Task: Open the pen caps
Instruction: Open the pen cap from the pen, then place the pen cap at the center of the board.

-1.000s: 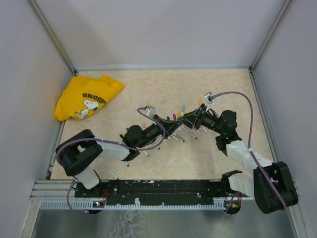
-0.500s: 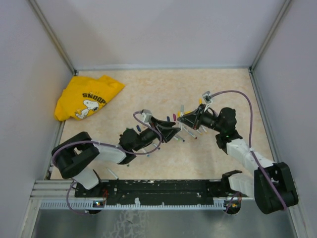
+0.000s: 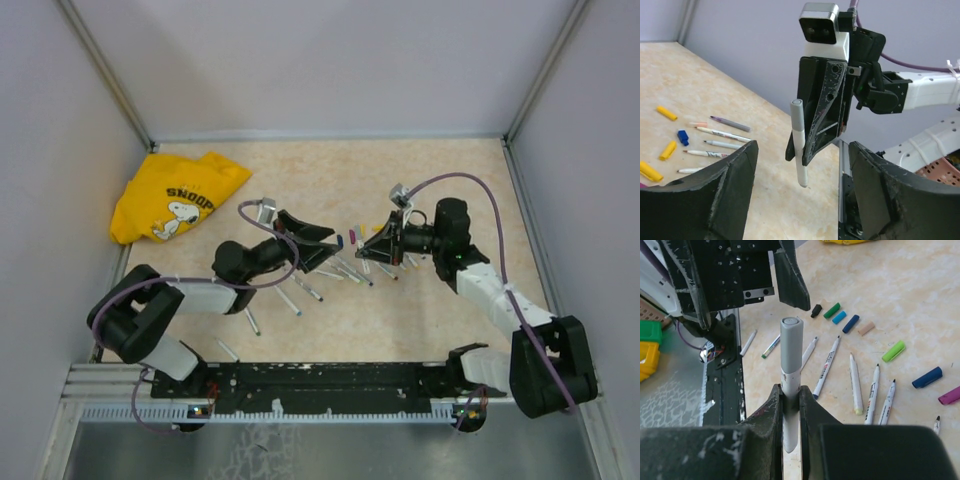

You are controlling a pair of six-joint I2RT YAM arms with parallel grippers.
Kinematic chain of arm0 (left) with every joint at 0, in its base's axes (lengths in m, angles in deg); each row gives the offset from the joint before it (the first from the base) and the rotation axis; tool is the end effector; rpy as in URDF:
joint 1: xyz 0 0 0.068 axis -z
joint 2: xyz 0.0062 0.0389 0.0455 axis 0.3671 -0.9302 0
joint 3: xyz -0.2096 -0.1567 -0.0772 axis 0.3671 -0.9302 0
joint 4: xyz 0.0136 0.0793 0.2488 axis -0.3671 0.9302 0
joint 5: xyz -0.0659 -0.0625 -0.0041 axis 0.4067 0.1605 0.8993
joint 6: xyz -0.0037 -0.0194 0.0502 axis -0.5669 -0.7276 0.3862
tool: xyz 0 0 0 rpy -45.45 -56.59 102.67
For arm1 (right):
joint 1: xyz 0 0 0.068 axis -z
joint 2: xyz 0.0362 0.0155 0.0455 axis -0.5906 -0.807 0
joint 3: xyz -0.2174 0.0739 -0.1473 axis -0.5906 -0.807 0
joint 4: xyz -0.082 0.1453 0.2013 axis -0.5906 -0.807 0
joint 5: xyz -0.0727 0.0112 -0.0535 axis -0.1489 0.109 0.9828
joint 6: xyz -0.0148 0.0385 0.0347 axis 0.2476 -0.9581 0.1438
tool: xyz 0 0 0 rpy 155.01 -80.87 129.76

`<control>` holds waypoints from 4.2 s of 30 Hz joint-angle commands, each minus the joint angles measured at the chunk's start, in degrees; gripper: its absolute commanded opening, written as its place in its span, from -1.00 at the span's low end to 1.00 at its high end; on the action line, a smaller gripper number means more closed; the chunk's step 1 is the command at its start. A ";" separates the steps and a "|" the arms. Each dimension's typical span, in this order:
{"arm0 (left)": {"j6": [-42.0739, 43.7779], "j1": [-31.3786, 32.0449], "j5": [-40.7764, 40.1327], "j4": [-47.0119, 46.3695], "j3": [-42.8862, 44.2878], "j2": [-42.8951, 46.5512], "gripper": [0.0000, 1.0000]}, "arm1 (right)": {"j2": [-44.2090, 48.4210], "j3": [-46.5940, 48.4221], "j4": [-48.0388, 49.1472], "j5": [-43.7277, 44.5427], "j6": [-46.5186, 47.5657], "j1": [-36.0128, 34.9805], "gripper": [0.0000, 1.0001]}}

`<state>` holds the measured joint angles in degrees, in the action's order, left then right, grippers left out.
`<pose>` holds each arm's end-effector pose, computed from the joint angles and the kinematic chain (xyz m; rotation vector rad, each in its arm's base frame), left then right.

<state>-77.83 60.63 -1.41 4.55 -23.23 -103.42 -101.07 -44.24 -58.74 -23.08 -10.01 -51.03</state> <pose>0.2039 -0.1863 0.2361 0.4457 1.2789 -1.4546 0.2292 0.0932 0.2567 -0.8282 1.6733 1.3013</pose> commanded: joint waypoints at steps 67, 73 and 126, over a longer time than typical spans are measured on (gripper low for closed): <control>-0.09 -22.03 2.65 21.08 -9.47 22.25 -1.00 | -2.36 12.13 -29.03 4.78 26.71 -5.06 -1.00; -0.24 -22.29 3.20 21.19 -10.36 20.56 -1.00 | -2.54 12.22 -29.09 5.06 26.87 -4.90 -1.00; -3.11 -26.78 -5.32 31.91 -7.10 12.90 -0.97 | -4.37 12.54 -29.61 6.60 27.39 -4.86 -1.00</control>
<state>-80.43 34.45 -6.19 36.90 -32.39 -89.58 -104.90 -35.30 -89.40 -16.37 16.33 -56.27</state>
